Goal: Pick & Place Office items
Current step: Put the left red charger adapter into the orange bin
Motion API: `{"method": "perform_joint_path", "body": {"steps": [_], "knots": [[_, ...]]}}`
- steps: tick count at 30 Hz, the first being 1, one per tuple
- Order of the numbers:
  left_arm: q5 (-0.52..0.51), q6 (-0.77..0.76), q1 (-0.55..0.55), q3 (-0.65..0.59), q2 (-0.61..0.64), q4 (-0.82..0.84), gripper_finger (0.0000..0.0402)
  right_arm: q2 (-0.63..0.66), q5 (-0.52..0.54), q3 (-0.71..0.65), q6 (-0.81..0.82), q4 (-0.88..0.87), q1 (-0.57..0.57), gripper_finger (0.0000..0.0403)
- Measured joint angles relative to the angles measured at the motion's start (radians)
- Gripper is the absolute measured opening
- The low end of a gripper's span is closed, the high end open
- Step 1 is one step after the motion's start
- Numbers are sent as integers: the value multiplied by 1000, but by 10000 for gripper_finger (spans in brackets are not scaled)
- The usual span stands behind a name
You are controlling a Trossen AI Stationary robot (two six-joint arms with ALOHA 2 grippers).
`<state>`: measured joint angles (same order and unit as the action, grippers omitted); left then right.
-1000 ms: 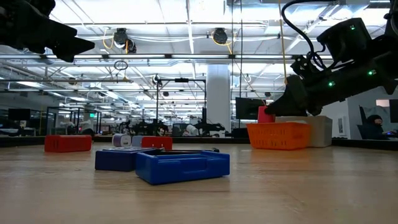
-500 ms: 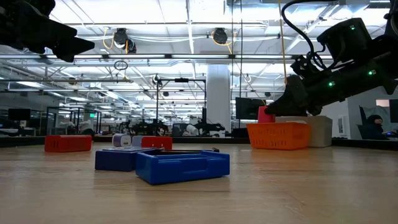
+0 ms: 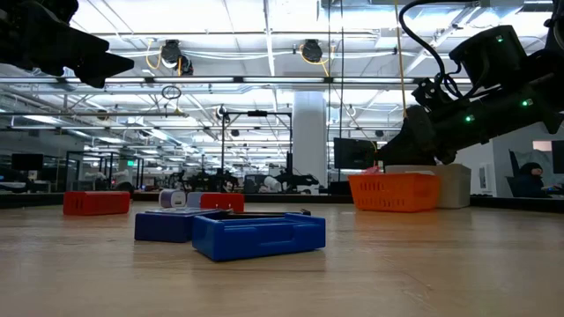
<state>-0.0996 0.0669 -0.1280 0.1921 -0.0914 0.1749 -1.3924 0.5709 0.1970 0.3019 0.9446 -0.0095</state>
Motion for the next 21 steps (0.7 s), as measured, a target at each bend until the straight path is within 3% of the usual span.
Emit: {"method": "perform_joint_path", "body": {"steps": [21], "knots": [[0, 0, 0, 0, 0, 0, 274, 0, 0, 0, 0, -6, 0, 227]]}}
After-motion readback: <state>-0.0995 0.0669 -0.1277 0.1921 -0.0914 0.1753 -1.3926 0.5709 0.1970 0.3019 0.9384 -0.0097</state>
